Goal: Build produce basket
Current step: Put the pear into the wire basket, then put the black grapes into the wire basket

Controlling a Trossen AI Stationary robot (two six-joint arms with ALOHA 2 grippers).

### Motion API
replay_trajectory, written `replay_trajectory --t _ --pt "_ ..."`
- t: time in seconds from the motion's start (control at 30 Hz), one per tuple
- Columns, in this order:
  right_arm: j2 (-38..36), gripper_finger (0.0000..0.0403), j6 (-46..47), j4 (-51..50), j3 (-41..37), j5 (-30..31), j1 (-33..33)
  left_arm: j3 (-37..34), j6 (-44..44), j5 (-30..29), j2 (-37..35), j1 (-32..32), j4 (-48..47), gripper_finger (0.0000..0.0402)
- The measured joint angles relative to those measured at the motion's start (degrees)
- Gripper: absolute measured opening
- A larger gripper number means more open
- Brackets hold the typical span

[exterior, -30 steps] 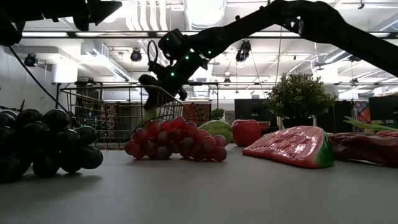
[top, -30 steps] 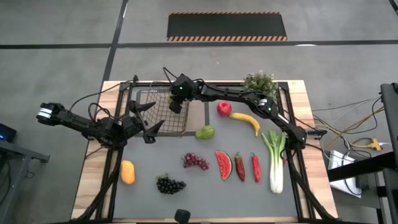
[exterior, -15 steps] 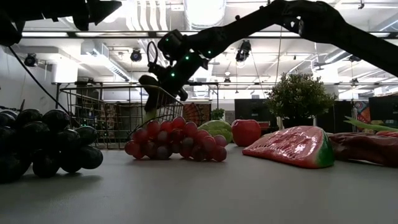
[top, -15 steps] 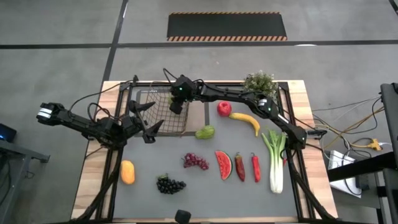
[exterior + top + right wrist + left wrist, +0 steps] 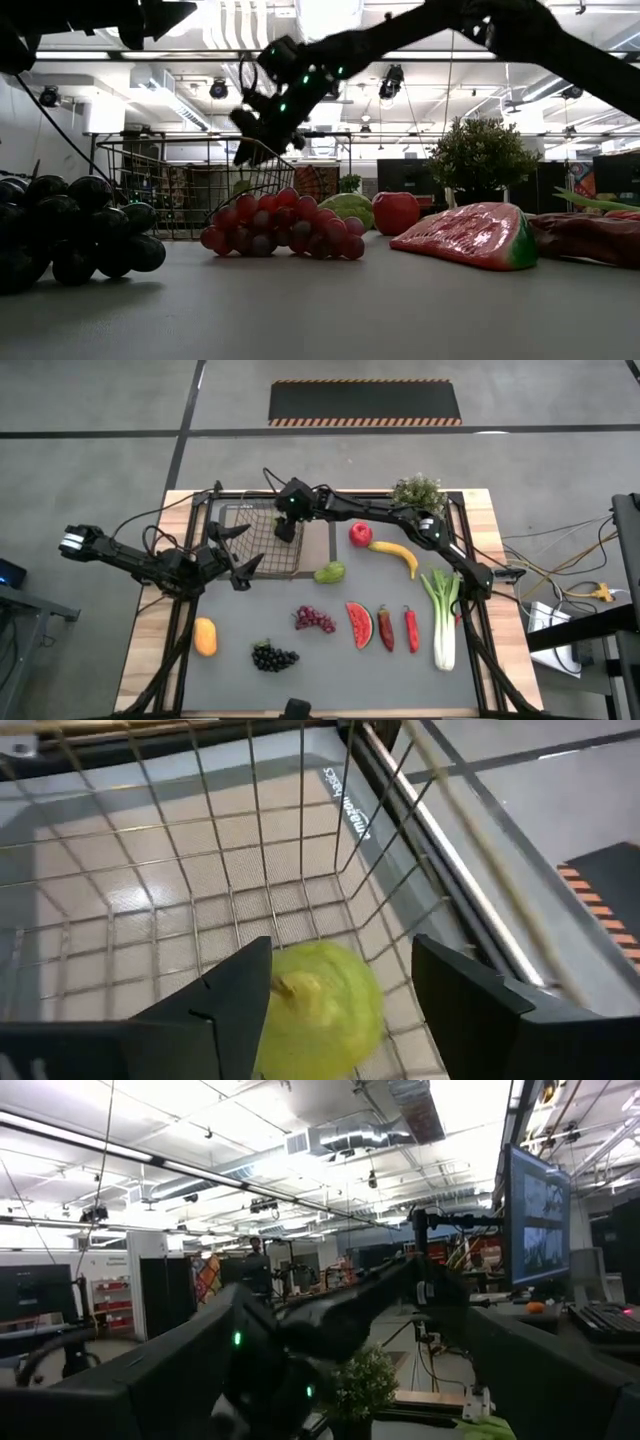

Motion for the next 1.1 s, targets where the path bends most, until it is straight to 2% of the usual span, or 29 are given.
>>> replay_trajectory --t 0.23,0.37,0.53,0.63,0.7,0.8,0.97,1.1 --pt "-8.1 0.0235 -3.3 -10.5 0.0 0.0 0.6 0.3 -10.0 3.3 4.3 -0.1 0.4 0.0377" --pt "-14.4 0.0230 -5.6 -17.9 -1.1 -0.1 1.7 3.8 -16.1 2.7 8.8 -0.9 0.4 0.0377" --pt "-23.2 0.0225 -8.0 -22.2 -7.8 -0.5 4.1 9.8 -17.1 2.5 15.4 -4.0 -3.3 0.0377" --pt "-28.4 0.0224 -9.7 -21.2 -14.1 -1.4 6.1 13.9 -18.3 -0.8 18.4 -6.1 -7.7 0.0377" --pt "-32.0 0.0224 -10.1 -19.1 -18.8 -3.3 7.3 16.9 -20.8 -3.6 19.9 -7.7 -12.7 0.0377" --pt "-37.6 0.0224 -10.1 -14.6 -26.4 -6.2 9.3 21.4 -27.3 -3.9 21.7 -10.7 -22.1 0.0377" --pt "-45.8 0.0224 -11.6 -5.0 -39.0 -6.6 12.4 28.7 -37.1 -3.8 26.2 -16.1 -37.2 0.0377" --pt "-50.8 0.0224 -13.7 2.9 -46.3 -6.6 13.6 36.1 -55.5 0.7 29.4 -20.3 -55.1 0.0377"
